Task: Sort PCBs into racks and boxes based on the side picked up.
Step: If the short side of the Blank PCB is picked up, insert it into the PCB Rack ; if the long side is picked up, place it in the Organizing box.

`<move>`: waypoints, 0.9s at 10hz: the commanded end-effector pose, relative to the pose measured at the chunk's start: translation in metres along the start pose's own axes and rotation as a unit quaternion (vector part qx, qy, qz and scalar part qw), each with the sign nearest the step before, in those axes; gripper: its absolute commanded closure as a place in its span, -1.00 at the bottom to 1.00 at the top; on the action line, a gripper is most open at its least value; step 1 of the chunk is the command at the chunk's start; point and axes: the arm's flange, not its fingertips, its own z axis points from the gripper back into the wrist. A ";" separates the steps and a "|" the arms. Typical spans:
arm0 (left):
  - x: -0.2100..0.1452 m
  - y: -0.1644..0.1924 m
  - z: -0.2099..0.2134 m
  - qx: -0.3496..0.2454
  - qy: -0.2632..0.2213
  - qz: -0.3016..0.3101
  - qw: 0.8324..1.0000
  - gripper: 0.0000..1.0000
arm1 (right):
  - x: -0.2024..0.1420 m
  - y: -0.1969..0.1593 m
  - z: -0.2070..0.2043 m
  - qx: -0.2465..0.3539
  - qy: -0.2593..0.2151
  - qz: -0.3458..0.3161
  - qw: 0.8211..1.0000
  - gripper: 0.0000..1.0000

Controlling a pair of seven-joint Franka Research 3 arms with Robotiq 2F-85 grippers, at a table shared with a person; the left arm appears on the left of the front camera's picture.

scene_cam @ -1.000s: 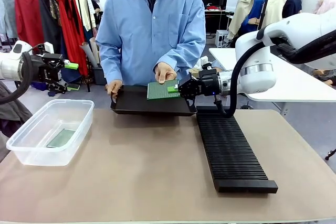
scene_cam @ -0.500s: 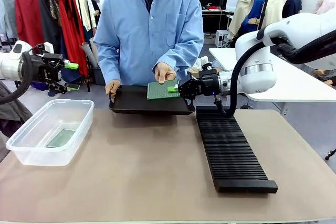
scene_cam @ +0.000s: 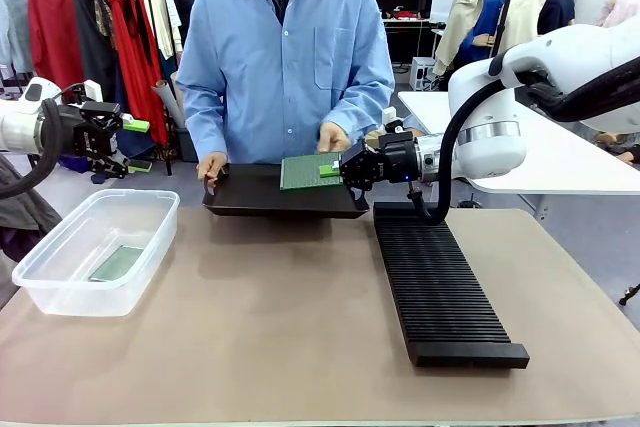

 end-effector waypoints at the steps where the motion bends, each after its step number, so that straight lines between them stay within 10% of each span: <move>1: 0.000 -0.002 0.001 0.001 -0.002 -0.002 1.000 -1.00 | 0.000 0.001 0.000 0.000 0.000 0.002 1.000 1.00; 9: 0.000 -0.002 0.001 0.001 -0.002 -0.002 1.000 -1.00 | 0.000 0.001 0.000 0.000 0.000 0.002 1.000 1.00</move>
